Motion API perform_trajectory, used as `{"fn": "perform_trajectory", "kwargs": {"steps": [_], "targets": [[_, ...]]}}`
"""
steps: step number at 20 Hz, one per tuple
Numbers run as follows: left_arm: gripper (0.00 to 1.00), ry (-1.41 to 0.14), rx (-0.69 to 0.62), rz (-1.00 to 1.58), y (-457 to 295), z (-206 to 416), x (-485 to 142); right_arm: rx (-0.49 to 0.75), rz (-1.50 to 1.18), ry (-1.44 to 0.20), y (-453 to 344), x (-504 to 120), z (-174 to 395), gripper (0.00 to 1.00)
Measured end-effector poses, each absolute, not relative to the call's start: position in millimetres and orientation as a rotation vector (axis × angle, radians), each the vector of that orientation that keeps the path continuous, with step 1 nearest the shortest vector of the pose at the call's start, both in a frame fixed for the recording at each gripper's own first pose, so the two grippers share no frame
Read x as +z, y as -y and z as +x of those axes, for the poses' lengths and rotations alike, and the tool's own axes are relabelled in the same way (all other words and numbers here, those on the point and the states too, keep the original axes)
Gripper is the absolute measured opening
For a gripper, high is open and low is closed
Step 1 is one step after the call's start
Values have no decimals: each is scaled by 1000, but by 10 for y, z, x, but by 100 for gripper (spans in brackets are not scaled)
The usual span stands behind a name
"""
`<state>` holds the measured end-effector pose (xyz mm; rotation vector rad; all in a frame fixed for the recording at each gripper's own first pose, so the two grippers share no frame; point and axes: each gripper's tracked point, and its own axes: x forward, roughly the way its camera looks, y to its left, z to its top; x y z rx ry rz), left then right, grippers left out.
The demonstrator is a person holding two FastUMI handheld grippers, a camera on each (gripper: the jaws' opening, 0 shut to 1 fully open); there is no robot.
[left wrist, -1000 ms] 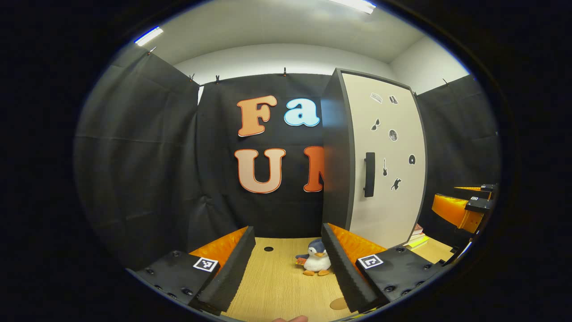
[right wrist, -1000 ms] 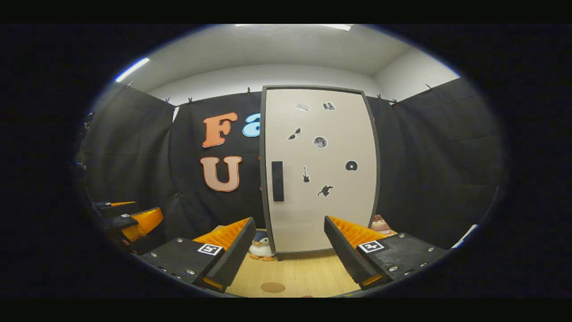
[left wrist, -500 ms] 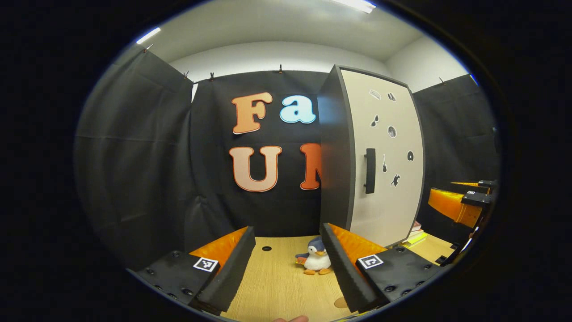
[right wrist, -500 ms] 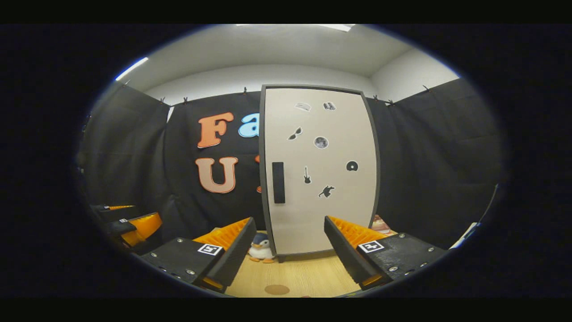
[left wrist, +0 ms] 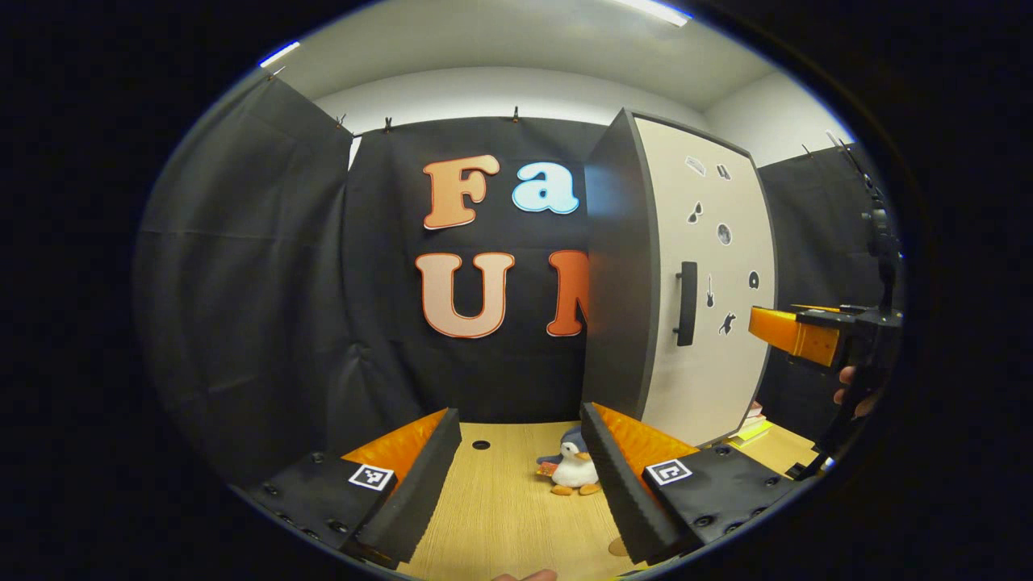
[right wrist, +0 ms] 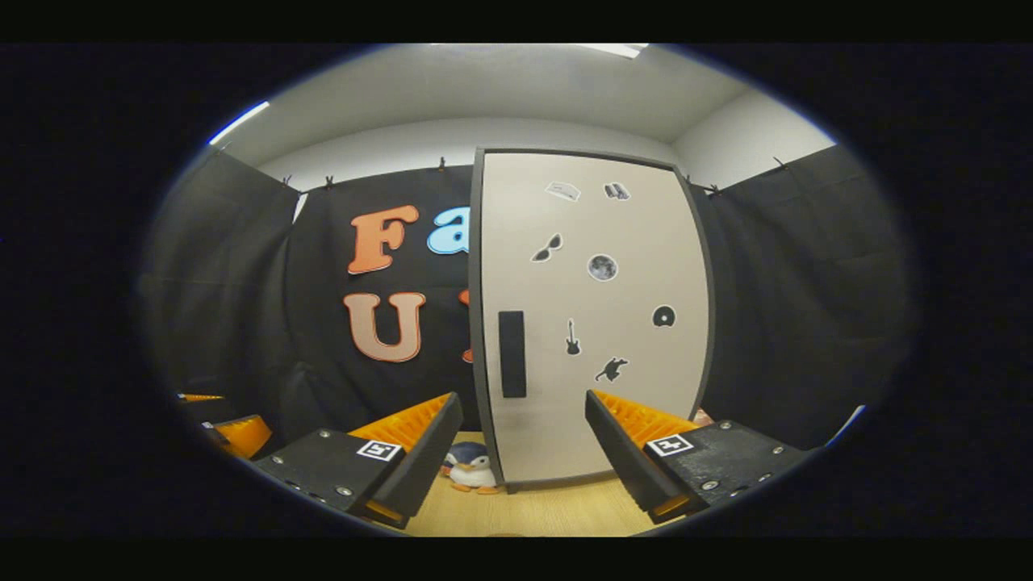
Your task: Open the cabinet door with the right hand, grasp the bottle in the cabinet with the left hand and place it on the coaster, then close the cabinet door with the right hand.
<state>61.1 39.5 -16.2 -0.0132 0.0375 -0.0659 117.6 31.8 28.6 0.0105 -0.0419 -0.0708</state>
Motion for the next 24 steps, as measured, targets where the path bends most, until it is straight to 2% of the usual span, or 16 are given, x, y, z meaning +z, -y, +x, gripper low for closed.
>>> {"fn": "perform_trajectory", "kwargs": {"steps": [3,4,9,10,13,15,17,18,19,21,22,24], "targets": [[95,-46,-7,-20,-572,797,-193,-45,14,35,-323,297,1623,95],[98,-51,9,-26,-601,848,-223,-36,14,27,-332,272,1768,95],[98,-82,86,-34,-767,1138,-345,-10,20,14,-329,226,2391,95],[95,-95,101,-29,-792,1181,-393,-12,24,11,-313,212,2499,95],[98,-115,133,-24,-859,1298,-454,-12,32,7,-289,201,2734,95],[98,-125,148,-26,-930,1347,-502,-9,29,5,-292,188,2806,90],[98,-136,158,-22,-981,1376,-551,-13,32,4,-292,173,2862,80],[98,-143,160,-21,-987,1376,-574,-29,35,0,-274,156,2876,70],[98,-149,158,-21,-1000,1375,-592,-58,36,-12,-224,128,2873,65],[98,-154,156,-15,-1013,1348,-618,-57,57,-25,-247,101,2858,41],[98,-155,150,-13,-1016,1349,-622,-59,59,-29,-247,86,2832,36],[98,-153,142,-11,-1021,1334,-617,-53,53,-33,-253,91,2793,34]]}}
